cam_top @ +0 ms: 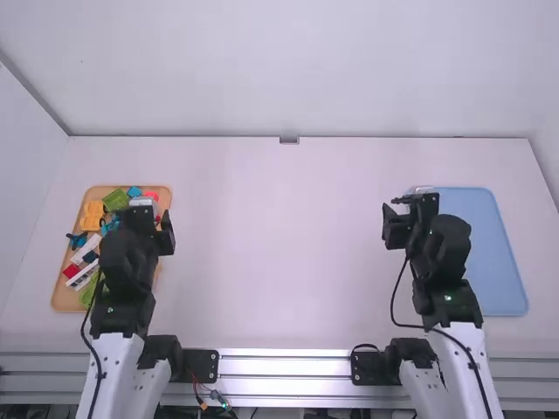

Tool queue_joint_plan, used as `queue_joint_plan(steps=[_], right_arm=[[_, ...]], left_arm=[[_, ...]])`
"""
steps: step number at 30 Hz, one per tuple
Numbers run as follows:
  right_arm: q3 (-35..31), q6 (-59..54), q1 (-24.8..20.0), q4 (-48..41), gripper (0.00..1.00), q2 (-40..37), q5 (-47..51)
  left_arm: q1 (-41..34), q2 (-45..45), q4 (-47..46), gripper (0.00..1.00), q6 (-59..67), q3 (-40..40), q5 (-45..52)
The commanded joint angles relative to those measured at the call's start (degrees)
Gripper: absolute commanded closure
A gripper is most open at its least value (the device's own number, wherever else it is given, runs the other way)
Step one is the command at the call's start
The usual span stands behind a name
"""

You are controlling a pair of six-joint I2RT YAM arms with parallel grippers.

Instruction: Assemble lego blocks to make yellow taxi

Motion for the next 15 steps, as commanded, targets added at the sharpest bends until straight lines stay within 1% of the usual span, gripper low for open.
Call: queue_joint_plan(steps=[1, 4, 5, 6, 8, 9, 12, 14, 15], right_arm=[[4.43, -1.35, 0.78, -0.54, 0.38, 3.14, -1.26], [8.53, -2.15, 1.68, -1.4, 0.31, 8.0, -2.09], [8.95, -2.18, 1.73, -1.47, 0.31, 8.51, -2.21], [10.99, -2.44, 2.07, -1.78, 0.28, 10.93, -2.68], [13.47, -2.73, 2.23, -1.99, 0.24, 13.89, -3.26], [13.74, -2.74, 2.25, -2.02, 0.23, 14.21, -3.33], [16.67, -3.12, 2.32, -2.54, 0.19, 17.68, -4.02], [18.96, -3.38, 2.48, -3.05, 0.15, 20.4, -4.55], [19.63, -3.49, 2.52, -3.2, 0.14, 21.2, -4.7]], left_arm=[[3.18, 5.0, -1.32, 0.38, 1.21, 5.59, 1.59], [7.65, 12.84, -5.83, 0.32, 4.16, 12.84, 4.41], [8.13, 13.69, -6.34, 0.31, 4.58, 13.62, 4.83], [10.61, 18.05, -8.95, 0.28, 6.18, 17.84, 6.57], [14.02, 24.18, -12.89, 0.24, 7.37, 23.78, 7.36], [14.32, 24.79, -13.24, 0.23, 7.44, 24.35, 7.38], [18.32, 32.9, -18.65, 0.19, 9.14, 32.2, 7.82], [21.56, 40.52, -24.59, 0.15, 13.35, 39.53, 10.97], [22.48, 42.79, -26.35, 0.14, 14.49, 41.73, 11.94]])
